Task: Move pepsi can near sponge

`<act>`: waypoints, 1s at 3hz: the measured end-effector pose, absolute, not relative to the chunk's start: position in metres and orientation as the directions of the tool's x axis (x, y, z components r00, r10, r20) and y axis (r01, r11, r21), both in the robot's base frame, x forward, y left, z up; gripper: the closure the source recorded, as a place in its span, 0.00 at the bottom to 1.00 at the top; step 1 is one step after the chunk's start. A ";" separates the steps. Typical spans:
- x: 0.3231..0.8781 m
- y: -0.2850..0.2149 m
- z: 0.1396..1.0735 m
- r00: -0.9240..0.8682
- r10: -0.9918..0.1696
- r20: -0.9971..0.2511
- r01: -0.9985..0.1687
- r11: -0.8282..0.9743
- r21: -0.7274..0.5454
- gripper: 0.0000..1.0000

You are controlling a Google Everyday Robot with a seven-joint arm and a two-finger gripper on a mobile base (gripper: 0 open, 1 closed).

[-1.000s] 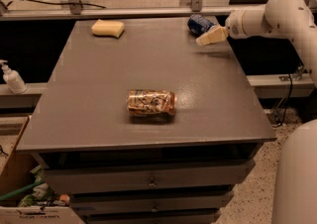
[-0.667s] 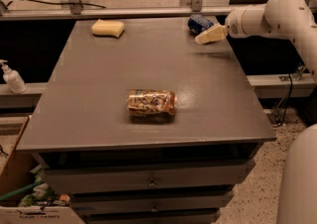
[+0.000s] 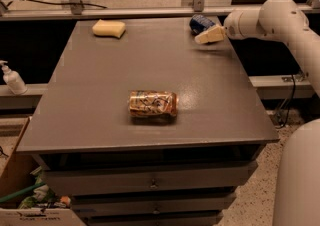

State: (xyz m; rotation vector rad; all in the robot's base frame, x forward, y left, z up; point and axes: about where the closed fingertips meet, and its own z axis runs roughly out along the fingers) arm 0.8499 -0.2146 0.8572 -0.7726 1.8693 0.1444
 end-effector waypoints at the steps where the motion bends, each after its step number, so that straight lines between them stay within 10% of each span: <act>1: 0.859 -0.212 0.852 -0.238 -0.431 -0.870 -0.558 0.794 -0.241 0.01; 3: 0.865 -0.213 0.842 -0.254 -0.406 -0.878 -0.551 0.807 -0.214 0.42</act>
Offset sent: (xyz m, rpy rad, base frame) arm 0.0178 -0.0046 -0.0136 0.0382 0.0055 -0.0431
